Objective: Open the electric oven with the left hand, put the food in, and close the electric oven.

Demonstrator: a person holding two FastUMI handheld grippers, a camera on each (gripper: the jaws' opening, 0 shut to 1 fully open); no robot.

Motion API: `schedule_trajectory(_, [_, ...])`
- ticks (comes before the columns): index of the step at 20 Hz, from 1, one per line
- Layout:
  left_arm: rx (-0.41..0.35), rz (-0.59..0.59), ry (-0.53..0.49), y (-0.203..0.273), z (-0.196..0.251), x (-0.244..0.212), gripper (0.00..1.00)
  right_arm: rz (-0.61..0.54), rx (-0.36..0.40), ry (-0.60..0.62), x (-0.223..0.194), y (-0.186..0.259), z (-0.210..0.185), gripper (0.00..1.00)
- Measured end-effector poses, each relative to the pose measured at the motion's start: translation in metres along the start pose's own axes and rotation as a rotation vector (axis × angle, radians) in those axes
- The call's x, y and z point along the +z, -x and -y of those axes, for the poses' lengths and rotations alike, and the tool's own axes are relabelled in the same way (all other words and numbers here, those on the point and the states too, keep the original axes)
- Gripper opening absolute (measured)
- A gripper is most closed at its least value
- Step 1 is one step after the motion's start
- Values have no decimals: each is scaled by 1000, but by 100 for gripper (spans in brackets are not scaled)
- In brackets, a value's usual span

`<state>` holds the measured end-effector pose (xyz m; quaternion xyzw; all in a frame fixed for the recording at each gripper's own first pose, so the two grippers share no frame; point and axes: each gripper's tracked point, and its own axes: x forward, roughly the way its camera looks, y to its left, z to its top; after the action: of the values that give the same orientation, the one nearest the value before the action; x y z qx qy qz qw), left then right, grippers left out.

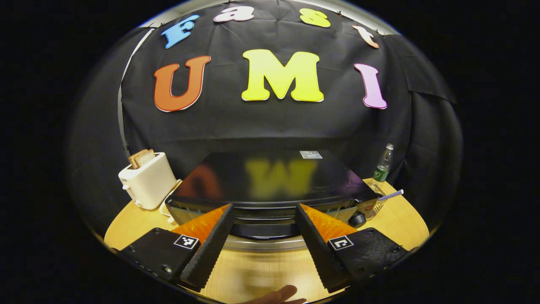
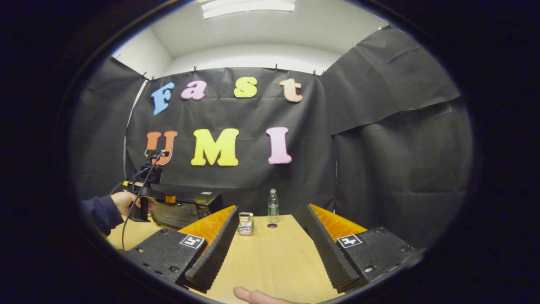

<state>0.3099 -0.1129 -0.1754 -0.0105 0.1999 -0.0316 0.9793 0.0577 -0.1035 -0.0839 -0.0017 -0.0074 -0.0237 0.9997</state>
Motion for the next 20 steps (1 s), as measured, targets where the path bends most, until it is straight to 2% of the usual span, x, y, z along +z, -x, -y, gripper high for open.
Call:
schedule_trajectory(11, [-4, -45, -19, 55, 3, -62, 96, -31, 16, -1, -2, 46, -8, 98])
schedule_trajectory(14, [-3, -31, -22, 59, 4, -71, 97, -68, 19, -7, -10, 48, -8, 99])
schedule_trajectory(20, [-2, -107, -26, 73, 13, -111, 97, -112, 20, -23, -21, 41, -8, 99])
